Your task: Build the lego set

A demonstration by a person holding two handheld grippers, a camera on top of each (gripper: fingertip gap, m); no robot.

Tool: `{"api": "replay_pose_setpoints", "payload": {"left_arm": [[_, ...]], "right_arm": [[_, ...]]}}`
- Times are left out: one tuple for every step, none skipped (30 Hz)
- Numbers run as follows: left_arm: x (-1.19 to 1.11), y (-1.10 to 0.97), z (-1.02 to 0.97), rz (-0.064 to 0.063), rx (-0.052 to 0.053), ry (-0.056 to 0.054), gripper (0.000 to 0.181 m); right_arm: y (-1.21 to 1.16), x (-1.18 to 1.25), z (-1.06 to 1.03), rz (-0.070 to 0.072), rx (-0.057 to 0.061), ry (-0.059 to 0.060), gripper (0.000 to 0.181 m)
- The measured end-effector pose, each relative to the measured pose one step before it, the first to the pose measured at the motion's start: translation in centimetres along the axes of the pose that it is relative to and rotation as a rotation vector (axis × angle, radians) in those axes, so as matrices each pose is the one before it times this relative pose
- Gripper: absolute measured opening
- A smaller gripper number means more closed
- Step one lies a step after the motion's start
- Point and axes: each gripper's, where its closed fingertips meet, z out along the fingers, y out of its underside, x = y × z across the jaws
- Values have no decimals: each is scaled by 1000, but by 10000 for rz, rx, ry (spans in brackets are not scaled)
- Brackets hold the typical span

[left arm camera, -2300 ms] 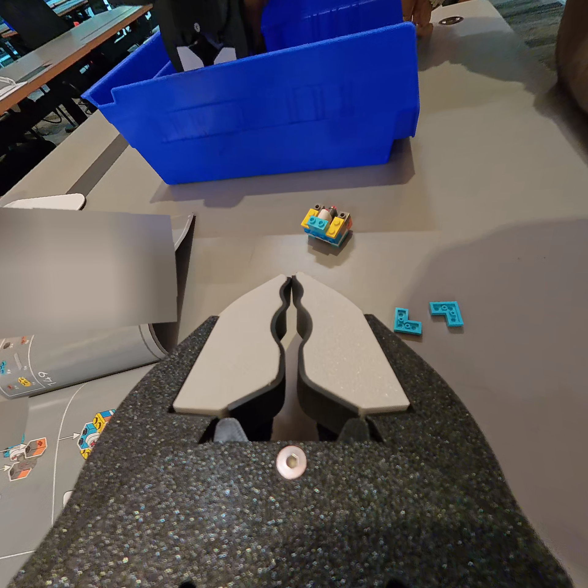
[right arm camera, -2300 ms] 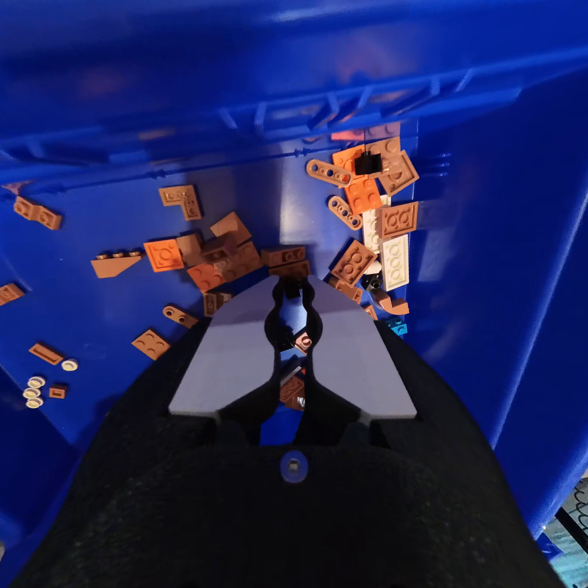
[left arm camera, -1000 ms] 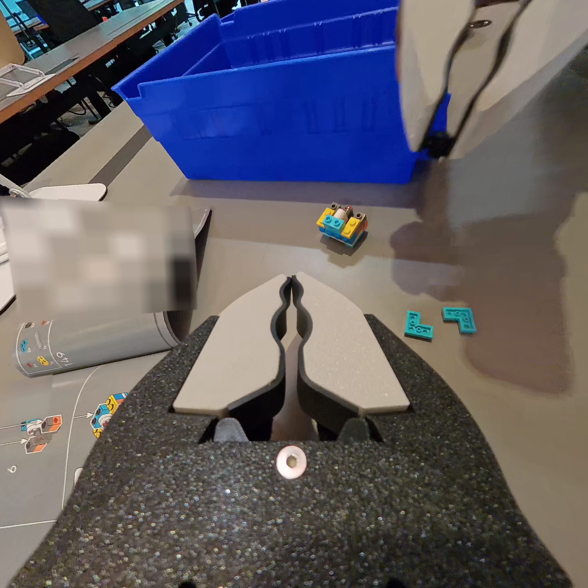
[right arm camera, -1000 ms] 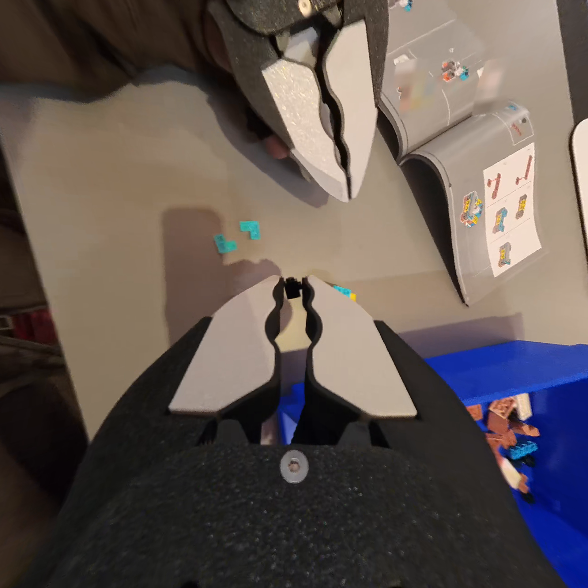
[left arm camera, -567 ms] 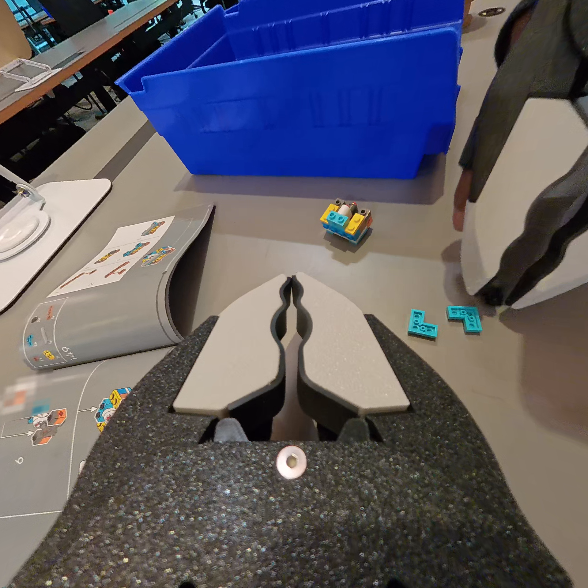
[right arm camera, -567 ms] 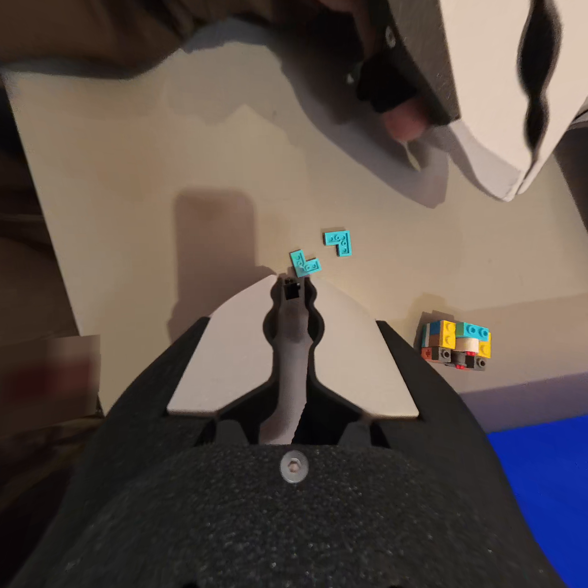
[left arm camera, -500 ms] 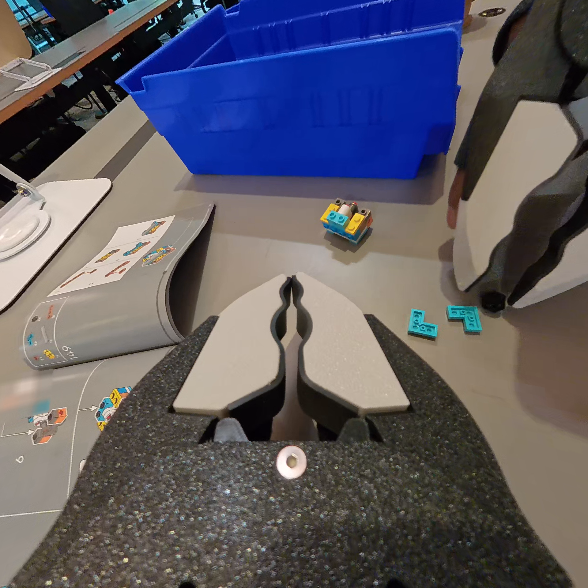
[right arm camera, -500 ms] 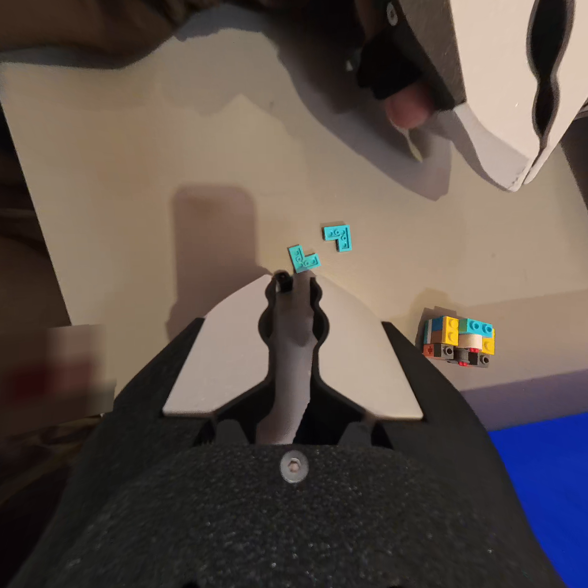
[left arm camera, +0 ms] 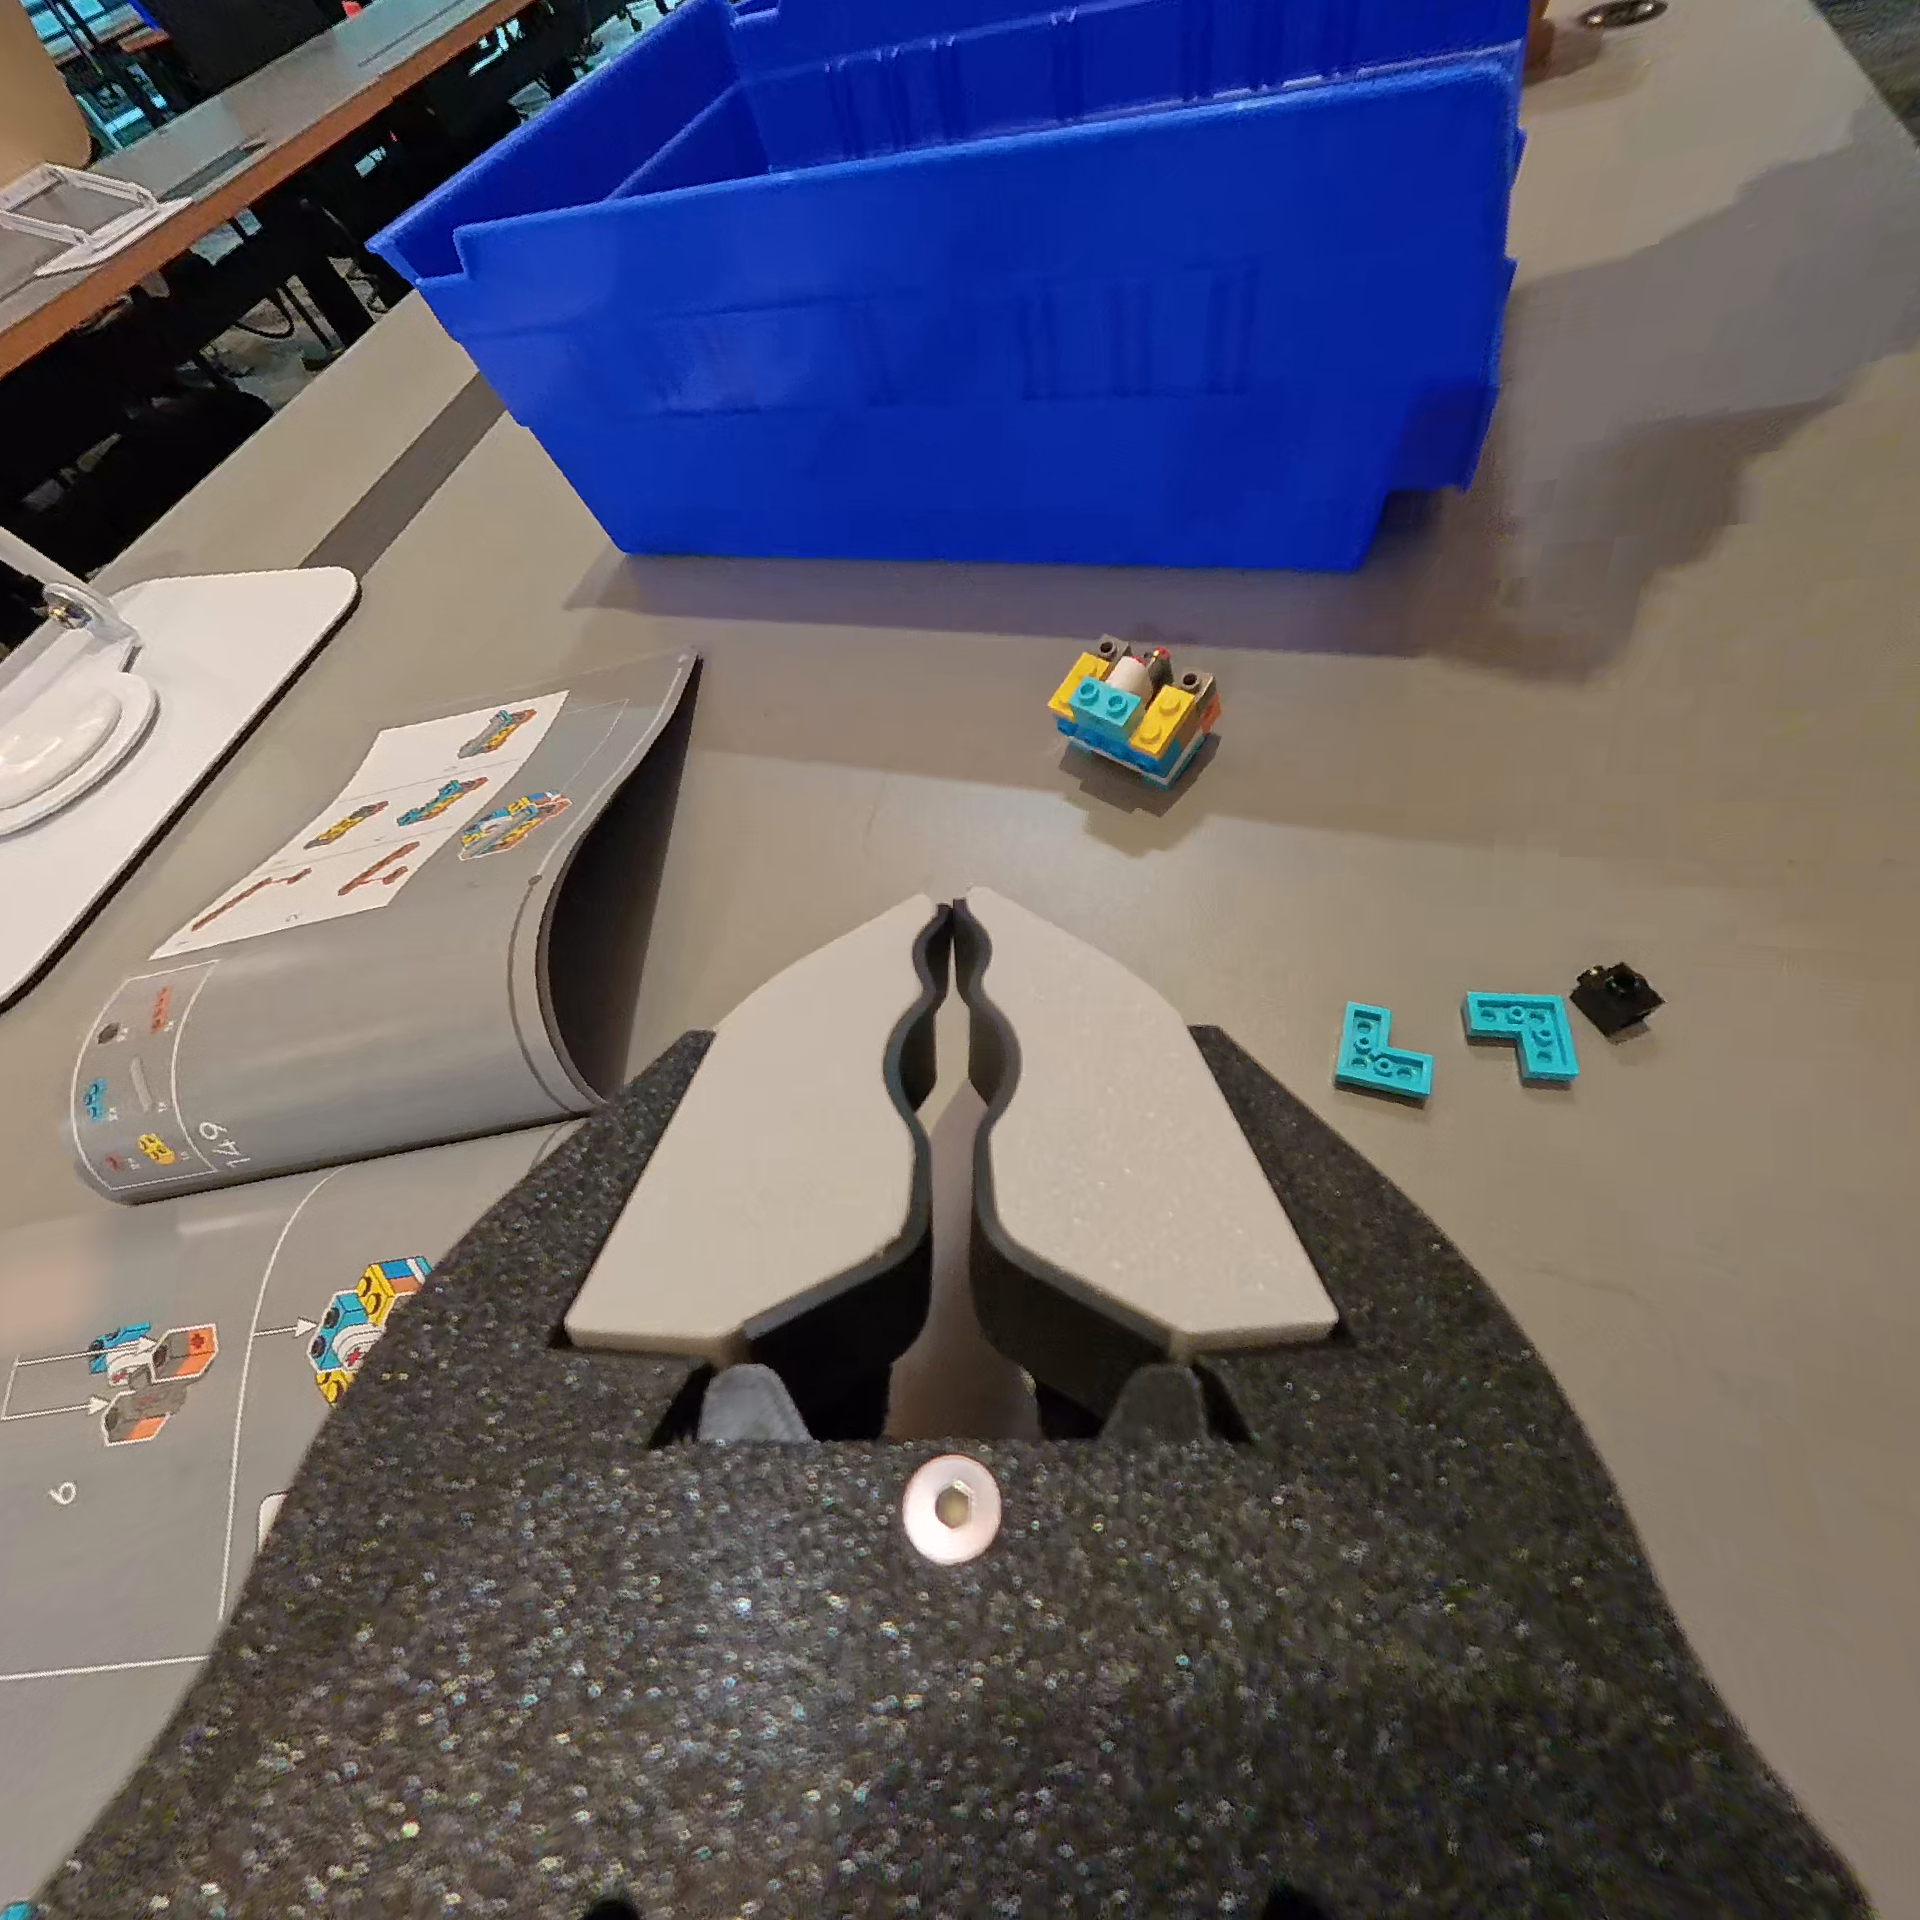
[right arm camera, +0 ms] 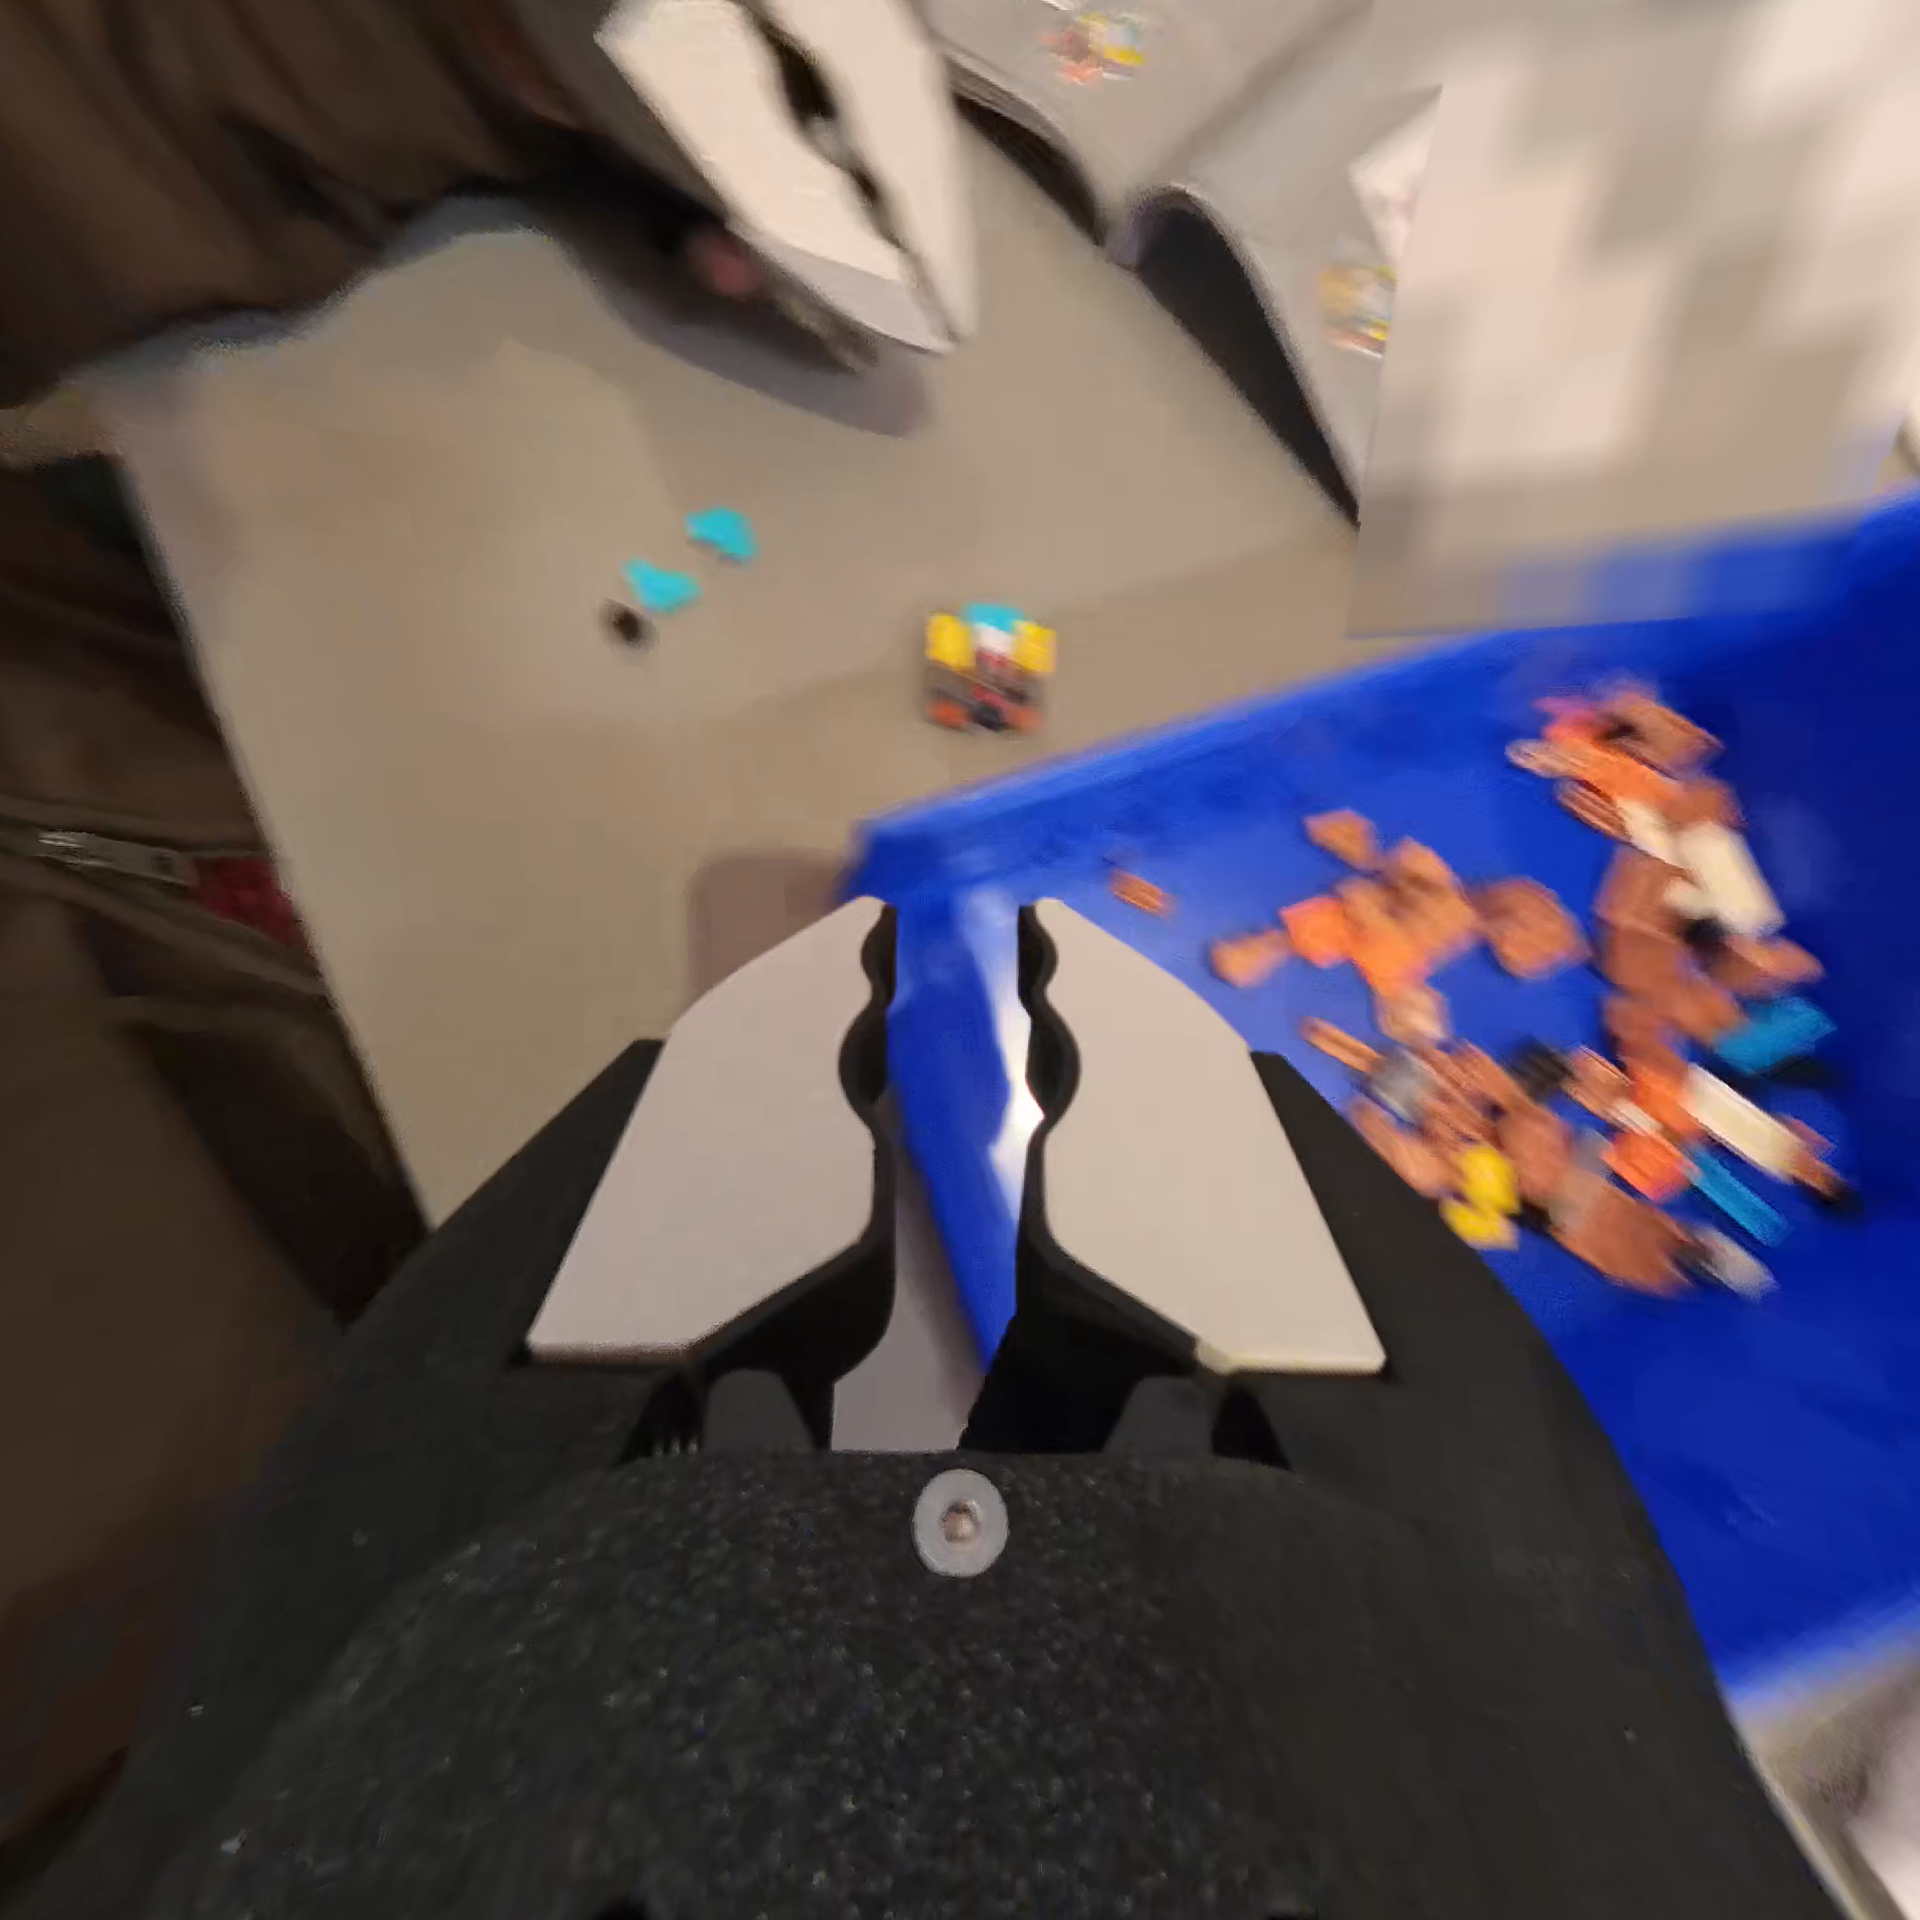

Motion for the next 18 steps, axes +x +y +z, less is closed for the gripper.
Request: {"api": "replay_pose_setpoints", "payload": {"left_arm": [[-28, 4, -7, -17, 5, -11, 0], [-39, -20, -14, -23, 14, -14, 0], [-43, -11, -10, -24, 14, -18, 0], [-42, -10, -9, -17, 9, -21, 0], [-33, -9, -8, -16, 6, -19, 0], [-43, 7, -2, -21, 1, -21, 0], [-52, -2, -2, -28, 1, -20, 0], [-56, -14, -5, -36, 7, -20, 0], [-64, -14, -14, -41, 12, -25, 0], [-59, -20, -24, -35, 21, -25, 0], [-55, -24, -30, -31, 29, -18, 0], [-48, -41, -23, -41, 32, -12, 0], [-59, -29, -27, -48, 26, -7, 0], [-48, -15, -10, -48, 14, 0, 0], [-30, -10, -14, -50, 10, 12, 0], [-43, -8, -10, -56, 9, 9, 0], [-40, -13, 1, -50, 7, 13, 0], [-21, 0, -2, -43, 4, 19, 0]], "right_arm": [[843, 2271, -833, 62, -260, 533, 22], [893, 2162, -524, 21, -328, 463, 22], [805, 1962, -238, -5, -319, 360, 22], [629, 1726, 10, -8, -260, 238, 22], [489, 1532, 203, 3, -239, 153, 22], [371, 1387, 340, 8, -222, 119, 21], [250, 1193, 433, -9, -204, 67, 21], [119, 977, 478, -44, -163, 14, 21], [63, 857, 484, -94, -167, 26, 21], [45, 834, 477, -135, -184, 91, 20], [38, 847, 437, -162, -182, 151, 20], [-27, 742, 422, -166, -143, 130, 20], [-101, 539, 422, -141, -80, 28, 19], [-157, 367, 410, -95, -28, -49, 19], [-188, 271, 434, -66, -8, -78, 18], [-166, 199, 449, -90, -27, -81, 17], [-130, 198, 483, -128, -55, -51, 17], [-121, 204, 496, -198, -81, -9, 16]]}}
